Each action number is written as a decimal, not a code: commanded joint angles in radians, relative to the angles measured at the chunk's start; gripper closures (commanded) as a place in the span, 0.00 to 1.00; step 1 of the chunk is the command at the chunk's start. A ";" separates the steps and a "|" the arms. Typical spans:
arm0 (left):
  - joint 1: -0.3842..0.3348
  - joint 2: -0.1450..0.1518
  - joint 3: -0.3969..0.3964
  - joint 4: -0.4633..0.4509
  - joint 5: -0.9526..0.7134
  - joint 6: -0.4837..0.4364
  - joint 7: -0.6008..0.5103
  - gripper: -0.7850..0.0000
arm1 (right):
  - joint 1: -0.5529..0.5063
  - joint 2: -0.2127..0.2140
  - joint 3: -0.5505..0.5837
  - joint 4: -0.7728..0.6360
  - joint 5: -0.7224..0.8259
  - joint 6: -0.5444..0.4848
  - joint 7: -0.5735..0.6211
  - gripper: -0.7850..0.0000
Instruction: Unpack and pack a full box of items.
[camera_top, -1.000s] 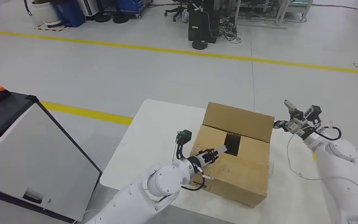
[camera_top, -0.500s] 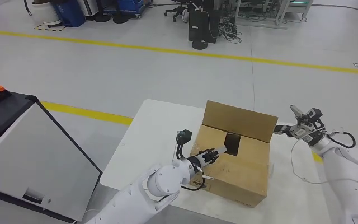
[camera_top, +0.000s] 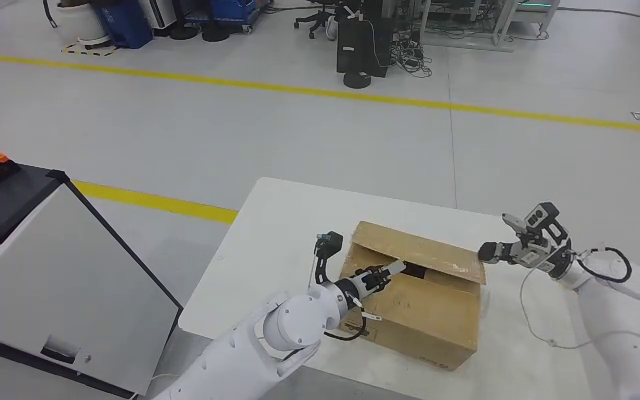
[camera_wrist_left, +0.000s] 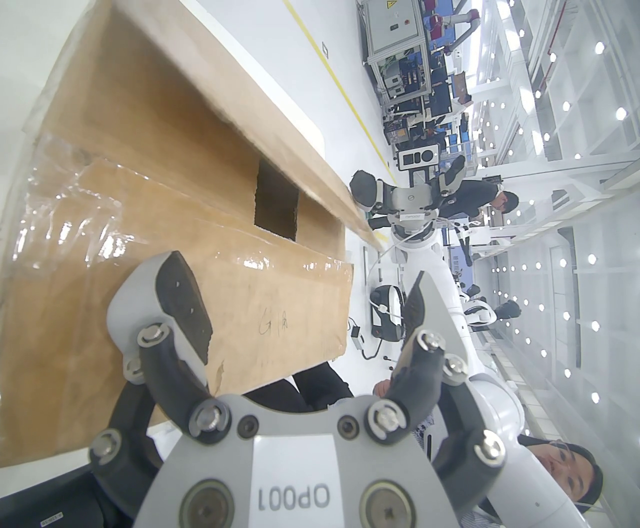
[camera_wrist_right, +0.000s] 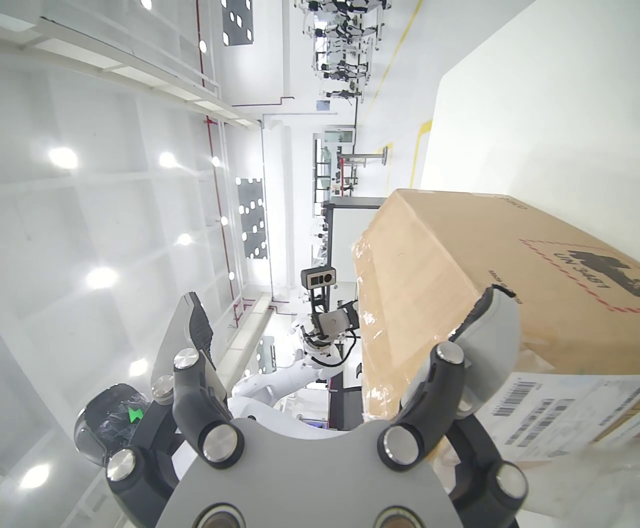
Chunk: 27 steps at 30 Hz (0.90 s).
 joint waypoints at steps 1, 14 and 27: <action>0.000 0.000 0.000 0.000 0.000 0.000 0.000 0.00 | -0.009 0.001 -0.002 -0.013 -0.003 -0.001 0.000 0.00; 0.000 0.000 0.000 0.000 0.000 0.000 0.000 0.00 | -0.100 0.016 -0.018 -0.183 0.048 0.080 0.000 0.00; 0.000 0.000 0.000 0.000 0.000 0.000 0.000 0.00 | -0.159 0.015 -0.046 -0.265 -0.060 0.043 -0.129 0.00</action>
